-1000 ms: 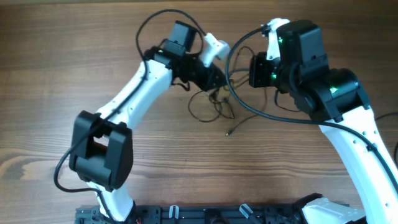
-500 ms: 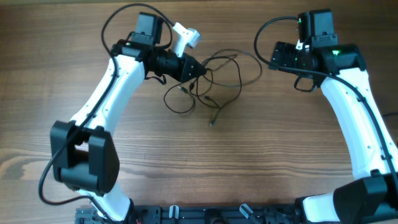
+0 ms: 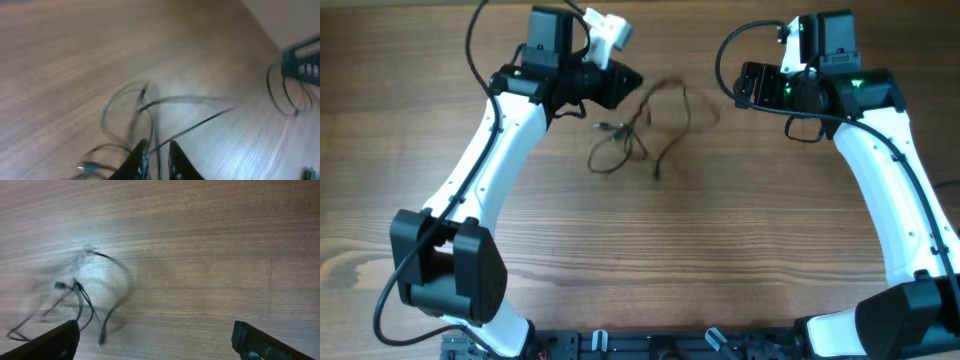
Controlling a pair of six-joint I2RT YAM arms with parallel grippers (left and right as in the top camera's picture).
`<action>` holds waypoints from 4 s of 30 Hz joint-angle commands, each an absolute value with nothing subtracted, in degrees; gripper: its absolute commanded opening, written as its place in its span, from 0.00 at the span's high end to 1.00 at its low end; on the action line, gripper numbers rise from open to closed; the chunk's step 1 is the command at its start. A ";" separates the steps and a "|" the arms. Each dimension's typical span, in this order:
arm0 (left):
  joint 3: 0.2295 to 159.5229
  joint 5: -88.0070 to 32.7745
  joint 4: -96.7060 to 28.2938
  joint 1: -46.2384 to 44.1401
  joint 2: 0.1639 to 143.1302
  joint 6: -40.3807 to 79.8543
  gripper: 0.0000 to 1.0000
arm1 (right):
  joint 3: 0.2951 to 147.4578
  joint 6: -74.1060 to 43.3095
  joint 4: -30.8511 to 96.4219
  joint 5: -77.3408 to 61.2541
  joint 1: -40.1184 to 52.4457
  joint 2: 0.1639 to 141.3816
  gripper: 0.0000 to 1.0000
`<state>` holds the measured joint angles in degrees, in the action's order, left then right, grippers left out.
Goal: Untangle cables
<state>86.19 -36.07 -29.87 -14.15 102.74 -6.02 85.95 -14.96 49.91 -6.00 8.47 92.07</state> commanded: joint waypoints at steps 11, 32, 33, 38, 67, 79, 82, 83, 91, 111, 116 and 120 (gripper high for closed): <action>86.15 -32.58 -31.94 -12.82 99.33 -0.97 0.53 | 86.28 -14.20 50.59 -11.84 11.64 94.59 0.00; 86.15 -31.83 -38.81 -10.04 99.26 -1.21 0.10 | 83.35 -22.98 35.48 3.84 20.73 119.15 0.30; 86.15 -31.83 -39.20 -10.07 99.26 -1.21 0.10 | 82.81 -23.27 34.85 3.81 20.73 119.15 0.32; 86.15 -31.83 -39.92 -10.00 99.26 -1.21 0.10 | 82.78 -24.10 34.33 3.84 20.73 119.85 0.34; 86.15 -31.83 -44.36 -9.89 99.33 -1.21 0.09 | 85.08 -18.13 48.53 18.31 18.35 79.61 0.96; 86.13 -31.68 -46.11 -10.92 99.39 -4.27 0.00 | 85.14 -7.31 42.59 -24.60 20.38 88.05 0.96; 86.13 -30.76 -46.11 -8.58 99.39 -4.27 0.00 | 85.17 -3.53 42.87 -26.02 22.70 83.68 0.96; 86.13 -30.76 -46.00 -7.70 99.39 -4.27 0.00 | 85.17 -2.52 43.68 -25.89 22.46 81.97 0.96; 86.13 -30.81 -45.95 -4.27 99.39 -4.25 0.00 | 85.19 -14.13 54.54 23.70 18.02 68.40 0.96; 86.13 -41.93 -48.42 -10.52 103.94 -8.84 0.00 | 85.17 -12.29 46.35 -7.42 10.98 82.19 0.96; 86.13 -43.05 -44.31 -17.69 107.02 -10.31 0.00 | 85.17 -11.20 45.41 -11.99 11.09 82.17 0.96; 86.13 -43.05 -37.19 -24.03 110.52 -10.07 0.00 | 85.17 -12.19 45.58 -11.97 11.07 82.17 0.96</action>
